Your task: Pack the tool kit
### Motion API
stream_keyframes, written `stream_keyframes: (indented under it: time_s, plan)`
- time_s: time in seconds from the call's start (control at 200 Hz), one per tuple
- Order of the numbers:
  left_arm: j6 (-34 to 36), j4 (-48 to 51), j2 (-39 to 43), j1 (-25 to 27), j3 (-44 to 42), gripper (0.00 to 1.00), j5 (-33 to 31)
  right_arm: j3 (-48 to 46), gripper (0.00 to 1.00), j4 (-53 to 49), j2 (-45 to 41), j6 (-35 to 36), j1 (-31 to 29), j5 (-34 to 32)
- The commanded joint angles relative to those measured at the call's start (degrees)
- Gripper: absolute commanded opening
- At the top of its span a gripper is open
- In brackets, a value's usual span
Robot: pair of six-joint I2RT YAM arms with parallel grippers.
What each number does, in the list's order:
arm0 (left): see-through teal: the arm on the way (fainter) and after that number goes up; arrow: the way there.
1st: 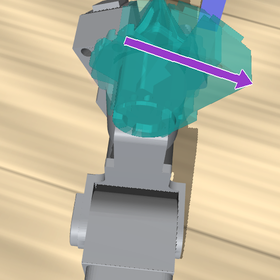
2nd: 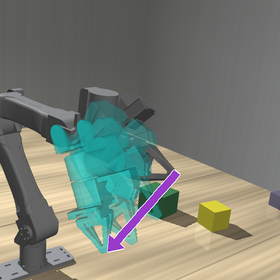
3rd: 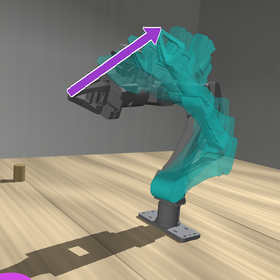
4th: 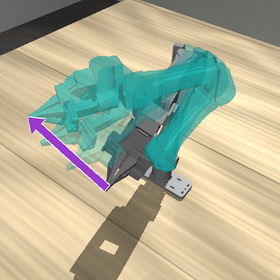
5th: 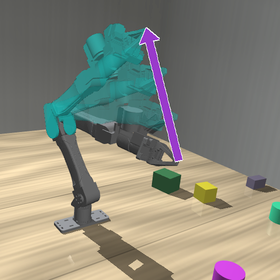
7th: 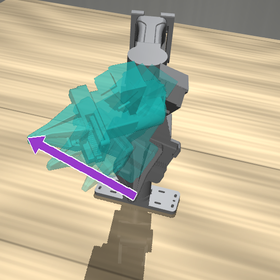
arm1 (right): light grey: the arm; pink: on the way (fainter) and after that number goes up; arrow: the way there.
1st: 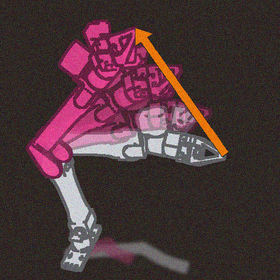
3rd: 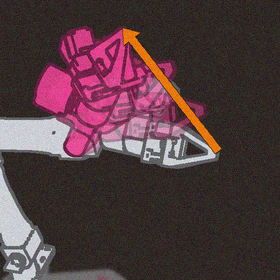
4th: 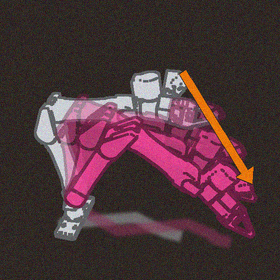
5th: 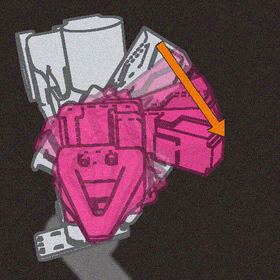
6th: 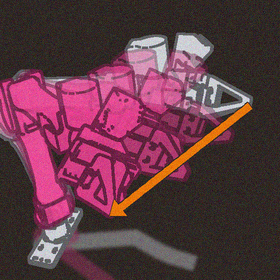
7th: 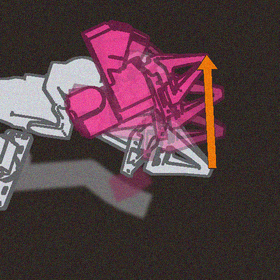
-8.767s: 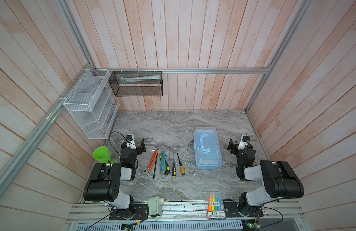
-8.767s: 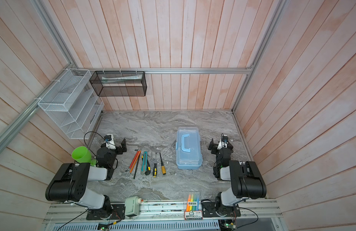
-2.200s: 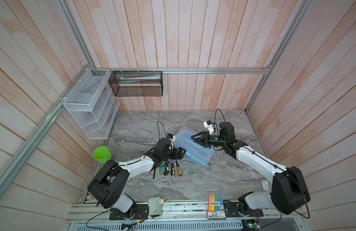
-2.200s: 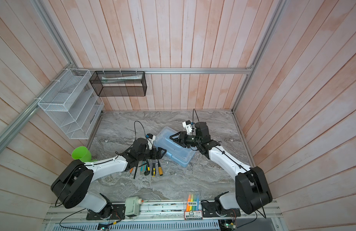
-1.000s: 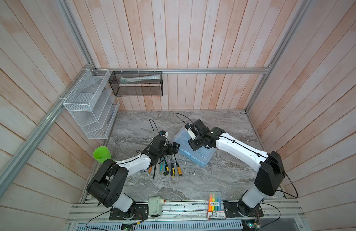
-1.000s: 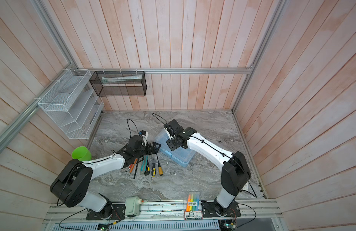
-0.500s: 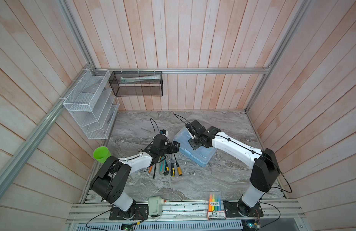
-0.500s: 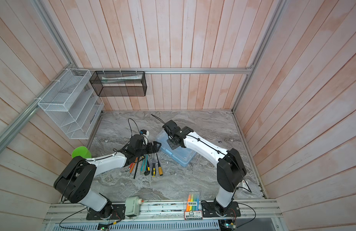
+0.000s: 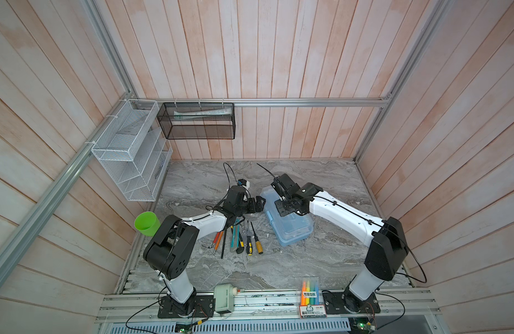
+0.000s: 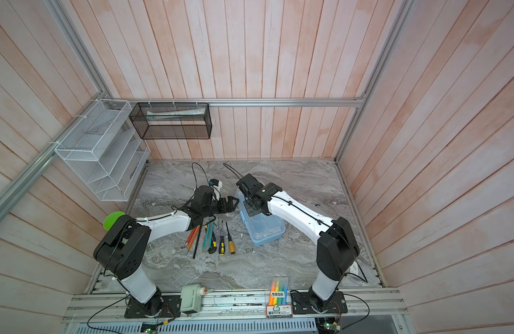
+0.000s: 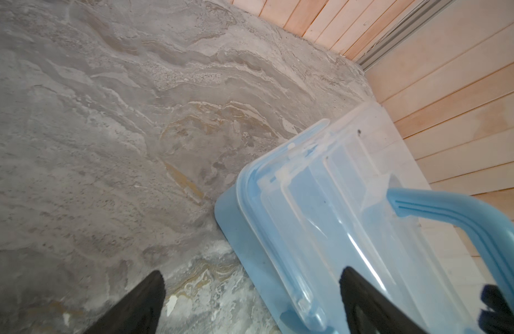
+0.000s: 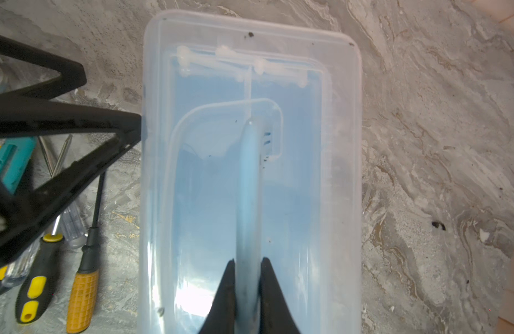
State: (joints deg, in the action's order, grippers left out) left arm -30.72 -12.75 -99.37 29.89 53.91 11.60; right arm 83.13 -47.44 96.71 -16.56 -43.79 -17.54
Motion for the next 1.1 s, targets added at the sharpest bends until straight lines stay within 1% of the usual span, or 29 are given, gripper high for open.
stream_keyframes:
  time_s: [0.0, 0.07, 0.255, 0.435, 0.54, 0.635, 0.745, 0.925, 1.015, 1.095]
  plan:
    - [1.19, -1.05, -1.58, -0.18, 2.26, 0.96, 3.03, -1.72, 0.09, -3.93, -2.11, -7.17, 0.02, -1.62]
    - [1.27, -0.33, -1.91, -0.18, 3.03, 0.96, 3.96, -2.31, 0.08, -4.06, -2.51, -9.7, 0.11, -1.75]
    - [1.67, 2.07, -0.17, -0.18, 2.34, 0.96, 3.72, -2.8, 0.07, -5.29, -3.42, -15.25, 0.89, -1.27]
    - [0.83, 5.09, 3.39, -0.18, 0.08, 0.96, 4.58, -7.3, 0.0, -0.16, -7.89, -18.67, 3.03, 3.96]
    - [-0.64, 5.37, 5.92, -0.18, -2.74, 0.96, 5.83, -12.48, 0.0, 5.61, -12.59, -20.64, 6.01, 9.71]
    - [-0.92, 5.28, 7.96, -0.16, -4.65, 0.96, 6.78, -17.53, 0.0, 12.25, -16.59, -20.92, 8.18, 14.85]
    - [-0.66, 6.39, 9.76, -0.18, -5.74, 0.96, 6.28, -21.21, 0.0, 19.49, -20.3, -21.84, 9.81, 21.08]
    - [0.2, 9.98, 12.24, -0.36, -4.57, 0.96, 4.89, -23.39, 0.0, 27.61, -22.33, -22.91, 10.08, 29.72]
    - [1.13, 12.56, 13.22, -0.45, -2.85, 0.96, 4.32, -27.35, 0.0, 35.26, -23.87, -25.66, 11.02, 35.99]
    - [2.0, 16.46, 14.12, -0.38, -0.54, 0.96, 3.49, -32.11, 0.0, 43.19, -25.58, -29.11, 13.07, 42.5]
